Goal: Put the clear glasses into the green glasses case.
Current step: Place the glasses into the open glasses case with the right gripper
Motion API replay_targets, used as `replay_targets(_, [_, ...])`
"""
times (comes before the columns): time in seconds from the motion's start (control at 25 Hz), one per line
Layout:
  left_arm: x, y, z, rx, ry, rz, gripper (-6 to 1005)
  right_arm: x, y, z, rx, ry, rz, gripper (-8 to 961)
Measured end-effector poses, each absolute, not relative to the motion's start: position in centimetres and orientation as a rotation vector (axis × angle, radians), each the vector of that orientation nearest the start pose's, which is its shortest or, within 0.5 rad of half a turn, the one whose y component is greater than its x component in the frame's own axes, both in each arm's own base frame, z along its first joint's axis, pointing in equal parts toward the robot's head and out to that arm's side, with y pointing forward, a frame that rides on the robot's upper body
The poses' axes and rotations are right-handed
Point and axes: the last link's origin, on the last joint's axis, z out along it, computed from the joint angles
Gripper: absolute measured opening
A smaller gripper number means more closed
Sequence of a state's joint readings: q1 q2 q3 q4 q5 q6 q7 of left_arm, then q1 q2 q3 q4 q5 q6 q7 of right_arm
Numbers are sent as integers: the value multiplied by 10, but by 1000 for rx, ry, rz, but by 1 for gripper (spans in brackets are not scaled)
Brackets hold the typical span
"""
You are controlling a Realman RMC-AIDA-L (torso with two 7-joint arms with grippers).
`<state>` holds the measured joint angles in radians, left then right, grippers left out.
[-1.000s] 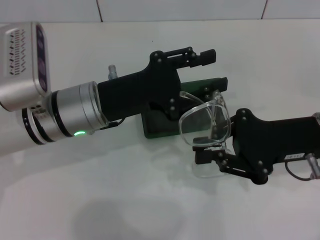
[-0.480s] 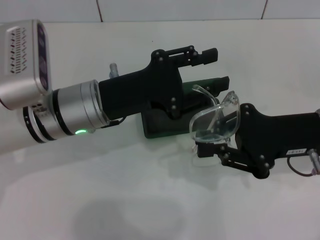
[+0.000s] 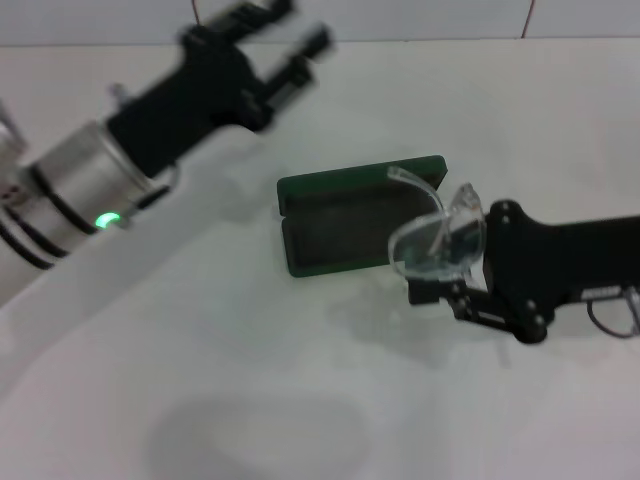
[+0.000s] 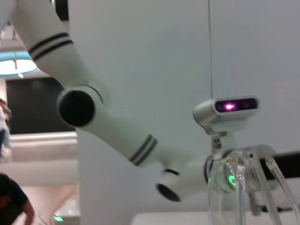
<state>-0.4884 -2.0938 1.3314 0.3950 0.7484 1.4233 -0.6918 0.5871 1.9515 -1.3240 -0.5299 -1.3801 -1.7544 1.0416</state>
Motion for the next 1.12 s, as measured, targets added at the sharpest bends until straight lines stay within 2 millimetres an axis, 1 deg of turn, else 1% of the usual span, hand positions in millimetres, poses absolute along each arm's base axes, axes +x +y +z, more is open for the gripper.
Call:
replay_targets(0.08, [-229,345,-5,-2028,-238,-1203,516,193,314,-6,-2980,-107,1031,125])
replay_targets(0.16, [-246,344,5,-1943,-287,-1171,516,187,326,-4,-2966,-135,891,126])
replay_targets(0.24, [-262,341,14,-1882,-339,-1138,516,179,337,-6,-2957,-158,701,126])
replay_targets(0.32, [-278,336,20,-1829,-390,-1108,516,170,344,-11,-2938,-183,528,126])
replay_targets(0.36, [-283,334,22,-1815,-405,-1099,516,166,348,-14,-2917,-194,397,126])
replay_targets(0.44, [-293,328,23,-1790,-438,-1082,516,160,351,-21,-2896,-198,251,127])
replay_targets(0.48, [-296,326,22,-1786,-449,-1076,516,160,351,-21,-2896,-198,251,127])
replay_targets(0.52, [-299,323,22,-1782,-459,-1070,516,153,353,-32,-2874,-229,96,127])
replay_targets(0.56, [-301,321,22,-1779,-466,-1065,516,148,352,-43,-2861,-274,-6,127])
replay_targets(0.72, [-305,320,17,-1781,-494,-1051,515,143,354,-62,-2798,-362,-172,128])
replay_targets(0.8, [-305,320,16,-1787,-498,-1047,515,140,355,-72,-2762,-409,-224,128])
replay_targets(0.92, [-304,321,15,-1795,-498,-1044,515,135,353,-84,-2724,-483,-259,129])
replay_targets(1.12, [-302,323,14,-1803,-498,-1040,515,134,349,-95,-2716,-549,-283,130])
